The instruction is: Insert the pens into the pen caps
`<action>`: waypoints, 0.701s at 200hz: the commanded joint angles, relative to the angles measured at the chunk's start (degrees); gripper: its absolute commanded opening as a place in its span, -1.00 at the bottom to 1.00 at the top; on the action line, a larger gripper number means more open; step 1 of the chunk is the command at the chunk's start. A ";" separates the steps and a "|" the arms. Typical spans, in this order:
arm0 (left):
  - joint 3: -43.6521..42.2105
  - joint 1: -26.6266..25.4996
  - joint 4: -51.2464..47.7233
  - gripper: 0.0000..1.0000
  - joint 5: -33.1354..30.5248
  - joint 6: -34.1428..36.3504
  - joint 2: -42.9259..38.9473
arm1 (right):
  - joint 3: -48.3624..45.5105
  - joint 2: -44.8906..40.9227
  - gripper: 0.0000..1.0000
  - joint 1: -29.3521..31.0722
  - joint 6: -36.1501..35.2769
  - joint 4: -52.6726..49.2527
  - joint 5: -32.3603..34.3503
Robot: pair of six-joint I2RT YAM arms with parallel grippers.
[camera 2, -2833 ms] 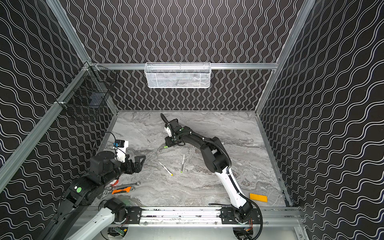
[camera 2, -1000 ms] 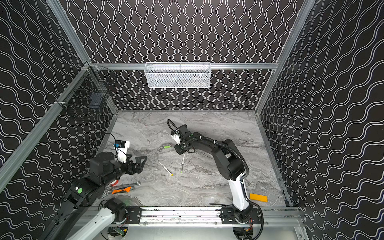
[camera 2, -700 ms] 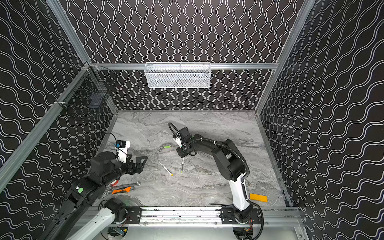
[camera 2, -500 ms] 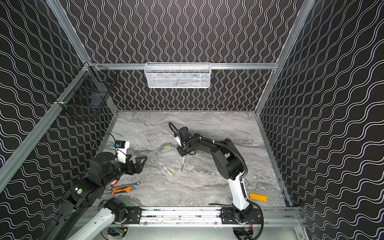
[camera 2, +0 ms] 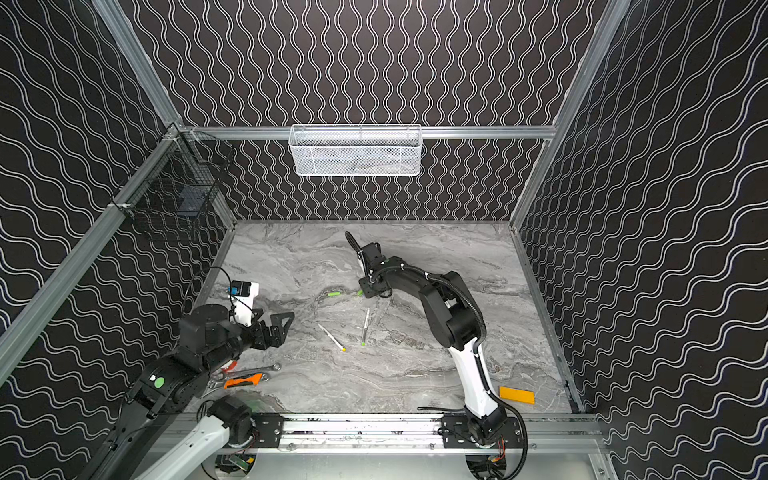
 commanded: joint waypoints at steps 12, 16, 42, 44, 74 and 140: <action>0.27 0.17 2.31 0.97 -0.26 0.71 -0.09 | 3.82 3.58 -0.13 -0.04 -0.32 -3.26 -0.82; 0.24 0.17 2.32 0.97 -0.23 0.71 -0.06 | 4.51 4.03 -0.13 -0.04 -0.29 -3.55 -0.98; 0.27 0.14 2.47 0.97 0.03 0.77 0.31 | 8.04 5.40 -0.13 -0.10 0.42 -4.83 -2.57; 0.27 0.17 2.48 0.97 0.01 0.76 0.40 | 8.14 5.37 -0.13 -0.05 0.49 -4.84 -2.80; 0.10 0.17 2.94 0.97 0.38 0.92 0.88 | 4.72 2.31 -0.11 -0.15 1.27 -1.46 -4.42; 0.19 0.23 2.78 0.97 0.36 0.80 0.59 | 6.97 3.15 -0.06 -2.15 1.44 -1.01 -9.08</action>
